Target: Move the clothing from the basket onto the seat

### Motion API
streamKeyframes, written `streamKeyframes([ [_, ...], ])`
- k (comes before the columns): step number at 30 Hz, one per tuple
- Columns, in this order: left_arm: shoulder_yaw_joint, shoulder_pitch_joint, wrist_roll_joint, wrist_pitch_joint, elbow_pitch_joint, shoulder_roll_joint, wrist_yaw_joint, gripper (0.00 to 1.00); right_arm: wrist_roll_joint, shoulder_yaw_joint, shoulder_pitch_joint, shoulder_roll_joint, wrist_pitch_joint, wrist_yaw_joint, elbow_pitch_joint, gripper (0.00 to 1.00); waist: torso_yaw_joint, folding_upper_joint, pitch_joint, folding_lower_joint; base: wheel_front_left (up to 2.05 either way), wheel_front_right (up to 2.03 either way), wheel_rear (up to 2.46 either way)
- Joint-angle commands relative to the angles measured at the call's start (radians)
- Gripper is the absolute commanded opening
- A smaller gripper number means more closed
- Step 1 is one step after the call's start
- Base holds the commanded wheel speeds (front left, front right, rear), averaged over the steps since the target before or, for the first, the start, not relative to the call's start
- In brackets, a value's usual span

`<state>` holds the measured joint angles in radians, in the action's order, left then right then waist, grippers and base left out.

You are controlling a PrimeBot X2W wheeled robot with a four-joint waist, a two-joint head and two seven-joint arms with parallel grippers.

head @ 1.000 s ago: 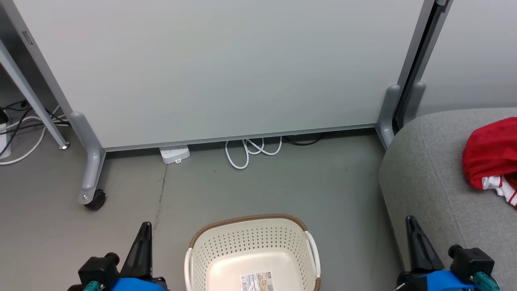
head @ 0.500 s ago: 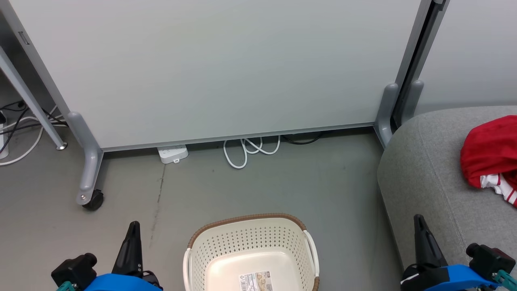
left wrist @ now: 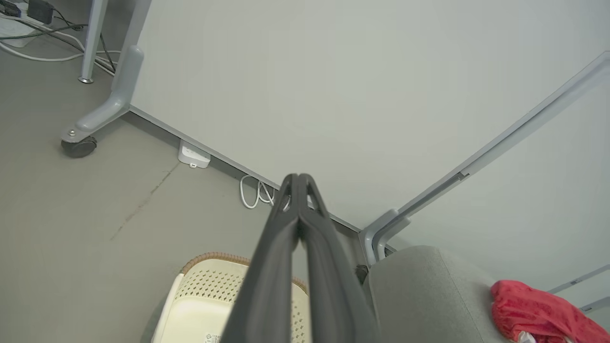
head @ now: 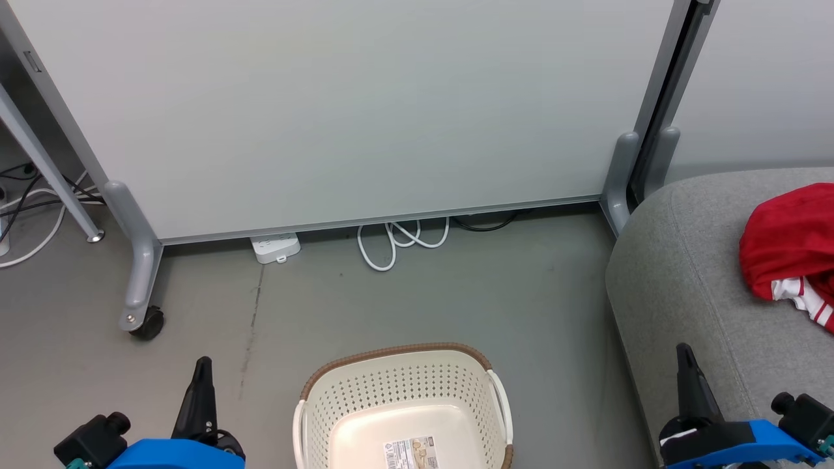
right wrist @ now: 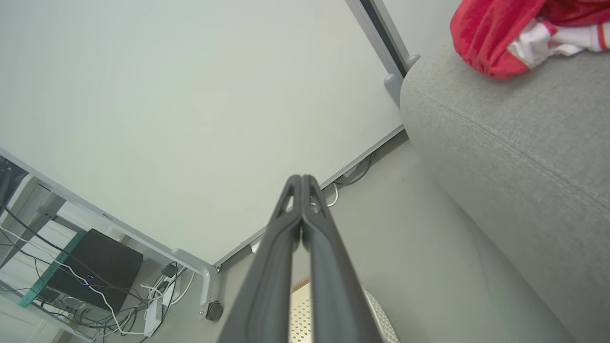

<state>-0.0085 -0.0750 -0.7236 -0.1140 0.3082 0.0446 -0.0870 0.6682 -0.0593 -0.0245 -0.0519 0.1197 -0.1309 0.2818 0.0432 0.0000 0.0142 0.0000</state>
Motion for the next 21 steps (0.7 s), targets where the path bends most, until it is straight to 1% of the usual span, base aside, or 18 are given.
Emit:
streamKeyframes([
  [1,0.007,-0.024,-0.032,0.008,-0.019,0.004,-0.005,0.00,0.037,-0.004,-0.034,0.000,-0.009,0.000,-0.017,0.00,-0.001,0.0000,0.000,0.0000,0.00,0.00,0.00],
  [21,0.043,-0.030,-0.285,0.074,-0.033,0.005,-0.017,0.00,0.305,-0.020,-0.052,0.000,-0.076,0.000,-0.025,0.00,-0.010,0.0000,-0.004,0.0000,0.00,0.00,0.00],
])
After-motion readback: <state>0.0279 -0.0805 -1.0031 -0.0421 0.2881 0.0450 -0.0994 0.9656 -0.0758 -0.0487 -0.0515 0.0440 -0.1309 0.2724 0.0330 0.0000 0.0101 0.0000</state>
